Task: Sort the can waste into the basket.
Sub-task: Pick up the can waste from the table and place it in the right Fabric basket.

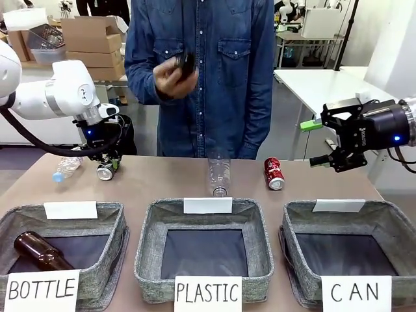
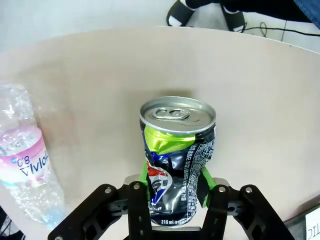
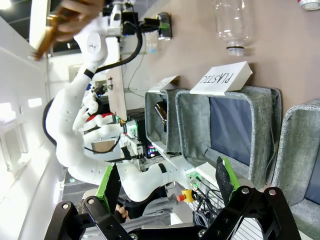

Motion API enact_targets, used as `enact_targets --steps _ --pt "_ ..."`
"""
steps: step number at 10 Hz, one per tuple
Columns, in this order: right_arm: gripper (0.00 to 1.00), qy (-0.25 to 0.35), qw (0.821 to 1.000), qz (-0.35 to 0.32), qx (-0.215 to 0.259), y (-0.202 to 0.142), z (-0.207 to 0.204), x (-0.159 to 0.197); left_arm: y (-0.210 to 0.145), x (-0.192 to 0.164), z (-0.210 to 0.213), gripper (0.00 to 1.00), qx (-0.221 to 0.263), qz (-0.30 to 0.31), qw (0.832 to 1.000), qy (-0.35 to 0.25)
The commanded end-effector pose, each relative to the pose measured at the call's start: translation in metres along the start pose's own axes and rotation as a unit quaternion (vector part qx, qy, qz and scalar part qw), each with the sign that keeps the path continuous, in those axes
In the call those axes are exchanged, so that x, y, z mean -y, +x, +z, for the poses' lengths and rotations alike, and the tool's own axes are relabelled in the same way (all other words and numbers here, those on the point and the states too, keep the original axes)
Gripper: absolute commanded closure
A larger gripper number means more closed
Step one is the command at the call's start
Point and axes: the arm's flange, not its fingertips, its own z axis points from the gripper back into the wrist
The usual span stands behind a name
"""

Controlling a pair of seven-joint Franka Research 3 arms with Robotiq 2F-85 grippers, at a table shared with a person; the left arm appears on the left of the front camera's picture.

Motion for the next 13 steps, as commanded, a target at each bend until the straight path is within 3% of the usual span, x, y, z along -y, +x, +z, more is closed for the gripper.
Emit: enact_targets --steps 1,4,6,8,9,10,12,13 --pt "0.00 0.013 1.000 -0.006 0.004 0.001 -0.002 -0.004 -0.004 -0.007 0.014 1.00 0.020 0.023 1.000 0.003" --pt "0.00 0.013 1.000 -0.006 0.004 0.001 -0.002 -0.004 -0.071 -0.041 0.108 1.00 0.077 -0.026 0.994 -0.070" --pt "0.00 0.013 1.000 -0.006 0.004 0.001 -0.002 -0.004 -0.150 -0.056 0.166 1.00 0.091 -0.126 0.982 -0.109" --pt "0.00 0.013 1.000 -0.006 0.004 0.001 -0.002 -0.004 -0.203 -0.060 0.185 1.00 0.096 -0.215 0.964 -0.125" --pt "0.00 0.013 1.000 -0.006 0.004 0.001 -0.002 -0.004 -0.225 -0.075 0.201 1.00 0.130 -0.201 0.964 -0.116" --pt "0.00 0.013 1.000 -0.006 0.004 0.001 -0.002 -0.004 -0.257 -0.109 0.229 1.00 0.145 -0.241 0.951 -0.129" --pt "0.00 0.013 1.000 -0.006 0.004 0.001 -0.002 -0.004 -0.320 -0.186 0.274 1.00 0.168 -0.180 0.957 -0.154" --pt "0.00 0.013 1.000 -0.006 0.004 0.001 -0.002 -0.004 -0.341 -0.206 0.280 1.00 0.186 -0.165 0.952 -0.177"
